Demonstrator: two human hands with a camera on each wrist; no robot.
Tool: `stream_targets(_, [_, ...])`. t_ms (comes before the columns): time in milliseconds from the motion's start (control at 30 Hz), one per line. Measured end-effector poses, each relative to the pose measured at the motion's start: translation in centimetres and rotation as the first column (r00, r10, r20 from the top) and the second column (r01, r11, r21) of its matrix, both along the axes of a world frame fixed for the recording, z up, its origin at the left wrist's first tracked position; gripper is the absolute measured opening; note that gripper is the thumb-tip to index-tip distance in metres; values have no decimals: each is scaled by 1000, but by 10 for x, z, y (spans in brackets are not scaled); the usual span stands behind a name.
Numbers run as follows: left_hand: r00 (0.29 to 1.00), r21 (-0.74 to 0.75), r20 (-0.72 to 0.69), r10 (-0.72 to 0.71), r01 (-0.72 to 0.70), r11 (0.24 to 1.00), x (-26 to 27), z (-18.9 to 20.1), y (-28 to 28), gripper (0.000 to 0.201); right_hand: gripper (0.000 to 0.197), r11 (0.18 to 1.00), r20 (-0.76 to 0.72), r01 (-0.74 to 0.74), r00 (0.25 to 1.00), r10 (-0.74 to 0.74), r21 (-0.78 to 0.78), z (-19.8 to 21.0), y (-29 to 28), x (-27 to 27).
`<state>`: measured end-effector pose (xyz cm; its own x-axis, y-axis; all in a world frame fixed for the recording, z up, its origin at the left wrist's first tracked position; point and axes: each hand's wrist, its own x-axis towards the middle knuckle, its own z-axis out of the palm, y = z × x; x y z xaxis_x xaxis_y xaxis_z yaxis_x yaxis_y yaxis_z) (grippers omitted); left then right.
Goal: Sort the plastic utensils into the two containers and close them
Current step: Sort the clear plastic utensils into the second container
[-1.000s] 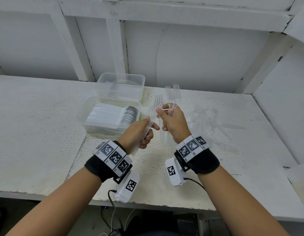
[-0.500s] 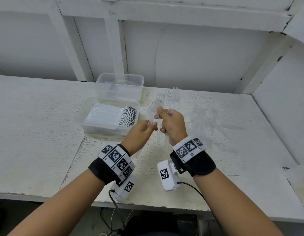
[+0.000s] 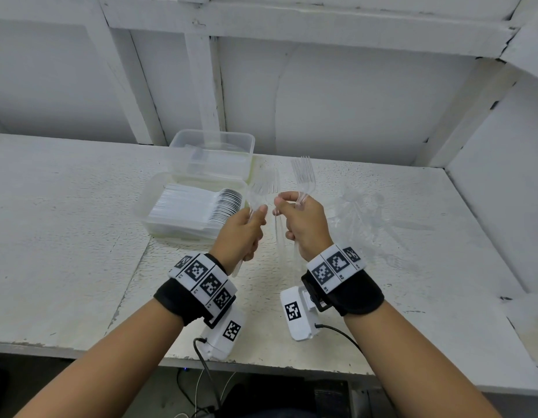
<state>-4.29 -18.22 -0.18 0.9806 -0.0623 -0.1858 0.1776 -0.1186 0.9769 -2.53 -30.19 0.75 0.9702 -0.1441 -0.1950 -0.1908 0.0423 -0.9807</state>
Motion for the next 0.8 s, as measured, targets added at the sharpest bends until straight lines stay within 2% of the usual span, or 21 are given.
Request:
stream_targets(167, [999, 57, 45, -29, 27, 998, 1, -2, 0, 34, 10, 990, -46, -48, 997, 54, 130, 4, 2, 1])
stream_targets(200, [999, 15, 22, -36, 35, 999, 0, -1, 0, 32, 9, 989, -43, -54, 997, 60, 136, 4, 3, 1])
stream_targets(333, [986, -240, -132, -107, 73, 968, -4, 6, 0, 30, 12, 996, -8, -62, 998, 63, 62, 1, 4, -2])
stream_targets(467, [978, -264, -150, -147, 104, 959, -4, 6, 5, 36, 22, 994, 11, -101, 995, 102, -52, 0, 5, -6])
stream_targets(600, [969, -274, -184, -167, 112, 955, -4, 2, 7, 35, 18, 980, -48, -116, 993, 110, -164, -1, 5, -6])
stream_targets(700, [973, -307, -173, -152, 93, 947, -6, -1, 8, 26, 19, 994, -89, -74, 994, 67, -83, -2, 3, -8])
stream_targets(800, [978, -353, -162, -131, 66, 933, -7, -2, 8, 24, 16, 998, -34, -43, 999, 41, -44, -4, 0, -15])
